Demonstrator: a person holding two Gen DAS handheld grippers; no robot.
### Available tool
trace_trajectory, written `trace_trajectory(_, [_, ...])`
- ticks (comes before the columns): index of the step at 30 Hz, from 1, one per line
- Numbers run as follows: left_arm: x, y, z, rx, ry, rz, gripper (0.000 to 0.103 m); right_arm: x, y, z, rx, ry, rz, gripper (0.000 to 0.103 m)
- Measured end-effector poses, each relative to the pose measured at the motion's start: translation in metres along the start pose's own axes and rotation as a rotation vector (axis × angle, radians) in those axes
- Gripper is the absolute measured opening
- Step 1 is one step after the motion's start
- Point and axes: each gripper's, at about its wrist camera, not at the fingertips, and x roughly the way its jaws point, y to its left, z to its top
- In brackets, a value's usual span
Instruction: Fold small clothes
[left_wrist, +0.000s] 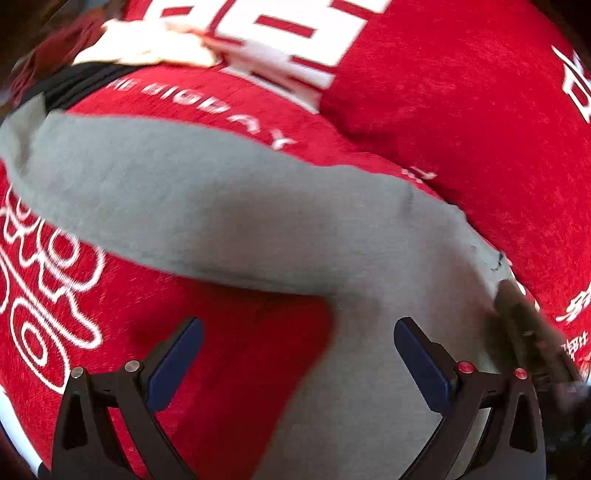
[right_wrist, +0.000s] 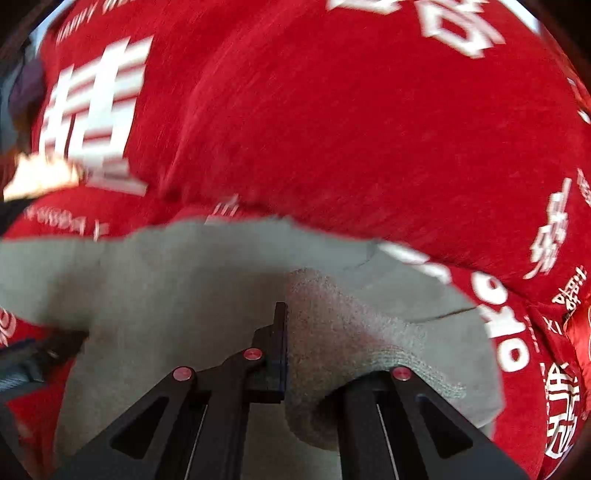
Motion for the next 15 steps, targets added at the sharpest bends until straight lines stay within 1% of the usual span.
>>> trace_trajectory(2, [0.001, 0.010, -0.003, -0.019, 0.006, -0.005, 0.103, 0.018, 0.016, -0.007, -0.026, 0.050, 0.017, 0.005])
trace_trajectory(3, [0.000, 0.012, -0.005, -0.025, 0.007, -0.008, 0.103, 0.027, 0.024, -0.012, -0.035, 0.086, 0.031, 0.009])
trace_trajectory(4, [-0.001, 0.016, -0.007, -0.028, 0.005, -0.013, 0.103, 0.033, 0.028, -0.015, -0.036, 0.109, 0.036, 0.018])
trace_trajectory(5, [-0.002, 0.019, -0.008, -0.035, 0.001, -0.019, 0.103, 0.036, 0.031, -0.018, -0.044, 0.121, 0.033, 0.023])
trace_trajectory(6, [-0.004, 0.022, -0.008, -0.047, -0.003, -0.027, 0.103, 0.032, 0.037, -0.021, -0.073, 0.096, 0.018, 0.038])
trace_trajectory(7, [-0.006, 0.025, -0.009, -0.060, -0.006, -0.035, 0.103, 0.031, 0.039, -0.020, -0.092, 0.091, 0.022, 0.066])
trace_trajectory(8, [-0.007, 0.027, -0.010, -0.076, -0.007, -0.045, 0.103, 0.028, 0.042, -0.020, -0.113, 0.094, 0.048, 0.077])
trace_trajectory(9, [-0.010, 0.030, -0.010, -0.089, -0.010, -0.055, 0.103, 0.019, 0.042, -0.020, -0.124, 0.082, 0.089, 0.082])
trace_trajectory(12, [-0.016, 0.035, -0.011, -0.113, -0.029, -0.066, 0.103, -0.006, 0.039, -0.019, -0.166, 0.027, 0.124, 0.082])
trace_trajectory(14, [-0.020, 0.038, -0.012, -0.122, -0.038, -0.061, 0.103, -0.017, 0.039, -0.014, -0.215, 0.001, 0.118, 0.082])
trace_trajectory(15, [-0.022, 0.041, -0.014, -0.130, -0.039, -0.057, 0.103, -0.021, 0.042, -0.013, -0.259, -0.020, 0.088, 0.082])
